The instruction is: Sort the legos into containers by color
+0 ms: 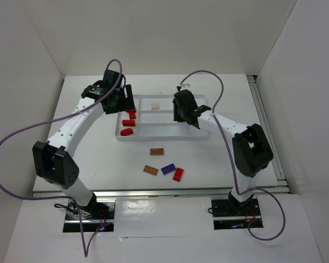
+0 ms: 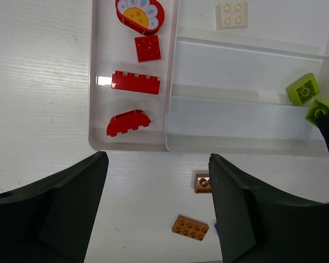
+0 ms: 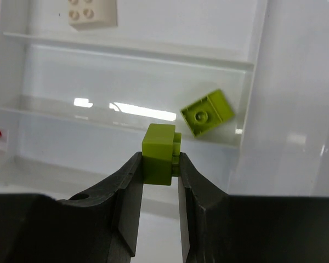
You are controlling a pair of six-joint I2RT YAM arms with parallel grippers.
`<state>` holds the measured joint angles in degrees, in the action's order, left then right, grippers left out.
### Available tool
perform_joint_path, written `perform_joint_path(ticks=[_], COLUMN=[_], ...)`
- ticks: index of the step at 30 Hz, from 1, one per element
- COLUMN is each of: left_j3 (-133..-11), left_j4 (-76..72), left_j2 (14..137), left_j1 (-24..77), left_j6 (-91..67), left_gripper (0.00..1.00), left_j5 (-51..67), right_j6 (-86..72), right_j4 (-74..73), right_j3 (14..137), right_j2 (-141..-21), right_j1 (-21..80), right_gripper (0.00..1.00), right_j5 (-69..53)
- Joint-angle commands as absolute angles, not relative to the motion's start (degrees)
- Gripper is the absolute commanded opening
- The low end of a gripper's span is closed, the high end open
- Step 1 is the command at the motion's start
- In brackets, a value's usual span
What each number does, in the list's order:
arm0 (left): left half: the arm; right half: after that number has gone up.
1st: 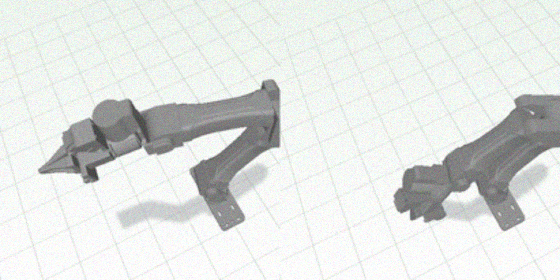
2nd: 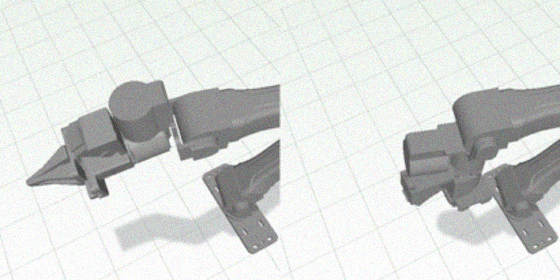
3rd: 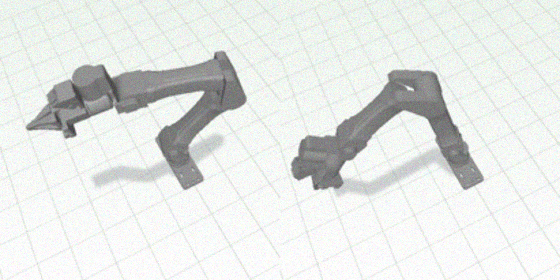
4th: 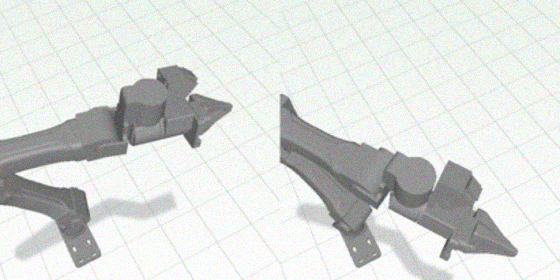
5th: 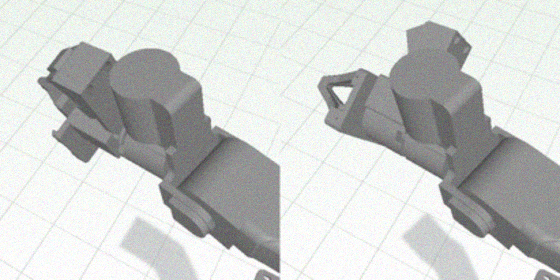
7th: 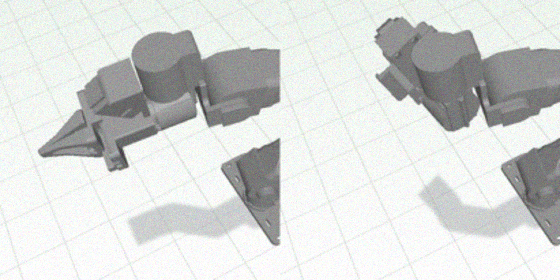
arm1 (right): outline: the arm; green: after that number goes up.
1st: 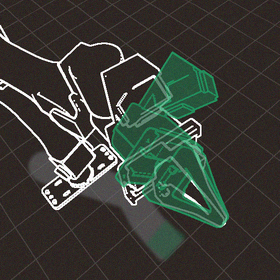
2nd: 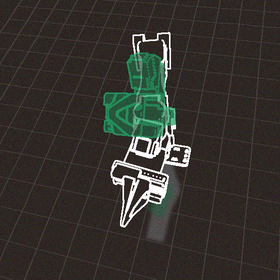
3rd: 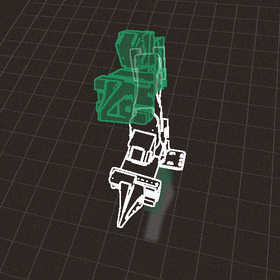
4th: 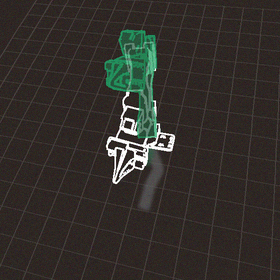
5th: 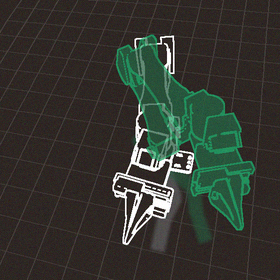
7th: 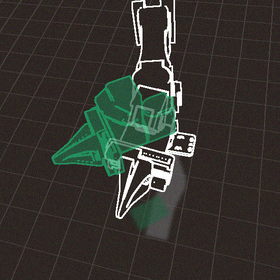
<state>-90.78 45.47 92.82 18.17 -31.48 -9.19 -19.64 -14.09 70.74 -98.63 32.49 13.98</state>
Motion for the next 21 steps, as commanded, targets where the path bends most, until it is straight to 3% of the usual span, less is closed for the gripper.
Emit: perform_joint_path(ticks=[1,6,8,9,10,11,21], left_j3=[-91.85,-91.85,-91.85,-91.85,-91.85,-91.85,-92.46], left_j4=[45.53,45.53,45.53,45.53,45.53,45.53,45.53], left_j2=[92.28,92.81,92.81,92.81,92.81,92.81,92.81], left_j1=[18.37,18.37,18.37,18.37,18.37,18.37,18.37], left_j6=[-30.23,-30.23,-30.23,-30.23,-30.23,-30.23,-29.71], left_gripper=[0.85,0.85,0.85,0.85,0.85,0.85,0.85], left_j5=[-10.20,-10.20,-10.20,-9.67,-9.67,-9.67,-9.67], right_j6=[-18.02,-18.54,-19.07,-19.07,-19.07,-19.07,-20.38], right_j4=[-10.02,-8.61,-9.40,-10.27,-10.89,-11.51,-16.78], right_j3=[76.63,81.02,82.78,84.79,85.42,85.43,67.45], right_j2=[-103.25,-108.45,-110.99,-111.70,-111.71,-111.71,-89.40], right_j1=[31.46,30.94,30.32,30.32,30.32,30.32,32.95], right_gripper=[0.19,0.21,0.30,0.38,0.56,0.59,0.55], right_j5=[12.74,11.34,10.29,9.67,9.67,9.06,12.92])
